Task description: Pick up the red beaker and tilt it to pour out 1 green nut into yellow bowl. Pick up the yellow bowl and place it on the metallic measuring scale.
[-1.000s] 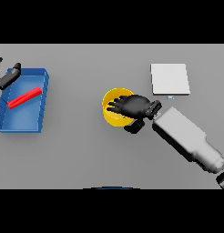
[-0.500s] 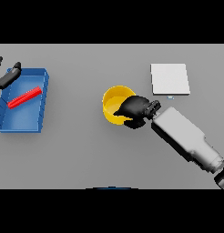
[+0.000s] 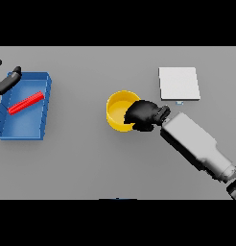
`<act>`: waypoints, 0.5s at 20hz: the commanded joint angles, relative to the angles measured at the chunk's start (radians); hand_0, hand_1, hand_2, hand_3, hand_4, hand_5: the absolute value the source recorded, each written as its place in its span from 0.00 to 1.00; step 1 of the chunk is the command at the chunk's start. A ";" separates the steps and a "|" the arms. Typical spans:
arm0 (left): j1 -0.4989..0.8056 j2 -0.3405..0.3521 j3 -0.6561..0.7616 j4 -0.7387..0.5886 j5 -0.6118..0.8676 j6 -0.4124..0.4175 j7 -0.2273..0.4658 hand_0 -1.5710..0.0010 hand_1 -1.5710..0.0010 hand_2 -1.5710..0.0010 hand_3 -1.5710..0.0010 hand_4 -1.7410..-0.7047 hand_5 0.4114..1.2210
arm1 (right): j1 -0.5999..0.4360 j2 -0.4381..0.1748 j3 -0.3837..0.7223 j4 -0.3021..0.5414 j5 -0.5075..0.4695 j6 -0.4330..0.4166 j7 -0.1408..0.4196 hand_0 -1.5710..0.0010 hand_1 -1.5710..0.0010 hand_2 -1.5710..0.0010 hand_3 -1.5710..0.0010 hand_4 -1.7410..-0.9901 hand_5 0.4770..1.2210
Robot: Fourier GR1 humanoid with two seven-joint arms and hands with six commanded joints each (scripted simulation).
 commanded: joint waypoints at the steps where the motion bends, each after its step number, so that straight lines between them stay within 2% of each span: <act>1: 0.004 -0.003 0.000 0.004 0.002 -0.003 -0.006 1.00 1.00 1.00 1.00 0.99 0.35 | 0.000 -0.004 -0.008 -0.012 -0.008 0.006 0.006 0.04 0.04 0.16 0.18 0.03 0.98; 4: 0.007 -0.004 -0.002 -0.003 0.002 0.002 0.000 1.00 1.00 1.00 1.00 0.99 0.35 | -0.003 -0.031 -0.036 -0.042 -0.029 0.031 0.016 0.02 0.02 0.15 0.15 0.01 0.99; 9: 0.010 -0.002 -0.003 -0.012 -0.001 0.012 0.005 1.00 1.00 1.00 1.00 0.98 0.35 | -0.003 -0.079 -0.100 -0.169 -0.080 0.113 0.069 0.01 0.01 0.09 0.22 0.00 1.00; 10: 0.007 -0.002 -0.004 -0.010 -0.001 0.007 0.007 1.00 1.00 1.00 1.00 0.98 0.34 | -0.013 -0.091 -0.115 -0.173 -0.082 0.107 0.062 0.00 0.01 0.09 0.23 0.00 1.00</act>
